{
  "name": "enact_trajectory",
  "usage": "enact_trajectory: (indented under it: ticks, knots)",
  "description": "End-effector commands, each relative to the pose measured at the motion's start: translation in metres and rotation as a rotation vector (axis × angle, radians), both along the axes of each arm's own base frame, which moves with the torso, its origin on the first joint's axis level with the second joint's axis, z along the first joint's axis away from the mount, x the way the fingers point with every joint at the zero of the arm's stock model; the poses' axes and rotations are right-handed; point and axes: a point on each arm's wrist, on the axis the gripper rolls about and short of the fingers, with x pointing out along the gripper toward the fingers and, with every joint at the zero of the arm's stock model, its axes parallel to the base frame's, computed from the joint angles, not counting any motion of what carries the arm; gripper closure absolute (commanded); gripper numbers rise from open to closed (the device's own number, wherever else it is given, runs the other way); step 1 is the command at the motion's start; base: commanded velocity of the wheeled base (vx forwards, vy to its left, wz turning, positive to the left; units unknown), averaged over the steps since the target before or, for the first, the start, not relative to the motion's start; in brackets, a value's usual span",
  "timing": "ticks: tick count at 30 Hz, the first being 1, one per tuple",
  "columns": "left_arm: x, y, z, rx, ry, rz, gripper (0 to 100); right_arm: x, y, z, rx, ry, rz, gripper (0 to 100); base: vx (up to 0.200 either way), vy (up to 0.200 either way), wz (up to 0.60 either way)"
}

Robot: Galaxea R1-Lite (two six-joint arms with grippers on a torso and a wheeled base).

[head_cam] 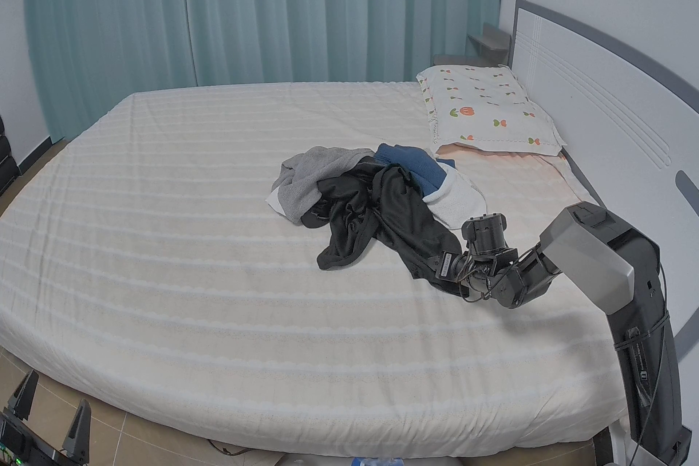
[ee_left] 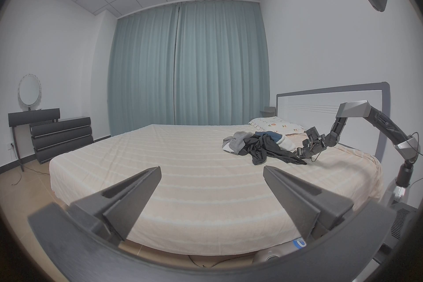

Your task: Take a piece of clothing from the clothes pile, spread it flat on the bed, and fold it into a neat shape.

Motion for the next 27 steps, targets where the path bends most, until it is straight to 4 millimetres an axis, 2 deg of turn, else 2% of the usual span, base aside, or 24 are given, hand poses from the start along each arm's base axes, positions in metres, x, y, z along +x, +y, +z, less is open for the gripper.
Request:
enact_trajectory:
  ticks: [1, 7, 9, 13, 14, 18, 22, 27]
  knots:
    - [0.000, 0.000, -0.005, 0.000, 0.000, 0.000, 0, -0.001, 0.004, -0.004, -0.003, 0.006, 0.008, 100, 0.000, 0.000, 0.00]
    - [0.000, 0.000, -0.005, 0.000, 0.000, 0.000, 0, -0.002, 0.004, 0.002, 0.003, -0.007, 0.010, 100, 0.000, 0.000, 0.00]
    - [0.000, 0.000, -0.005, 0.000, 0.000, 0.000, 0, -0.003, 0.004, 0.010, 0.012, -0.020, 0.010, 100, 0.000, 0.000, 0.00]
    - [0.000, 0.000, -0.005, 0.000, 0.000, 0.000, 0, -0.017, -0.001, 0.030, 0.073, -0.007, -0.009, 100, 0.000, 0.000, 0.00]
    - [0.000, 0.000, -0.005, 0.000, 0.000, 0.000, 0, -0.028, -0.004, 0.042, 0.129, 0.001, -0.015, 100, 0.000, 0.000, 0.00]
    - [0.000, 0.000, -0.005, 0.000, 0.000, 0.000, 0, -0.062, -0.015, 0.067, 0.236, -0.002, 0.024, 100, 0.000, 0.000, 0.00]
    - [0.000, 0.000, -0.005, 0.000, 0.000, 0.000, 0, -0.102, -0.028, 0.088, 0.350, -0.047, 0.094, 100, 0.000, 0.000, 0.00]
    - [0.000, 0.000, -0.005, 0.000, 0.000, 0.000, 0, -0.137, -0.033, 0.110, 0.426, -0.133, 0.135, 100, 0.000, 0.000, 0.00]
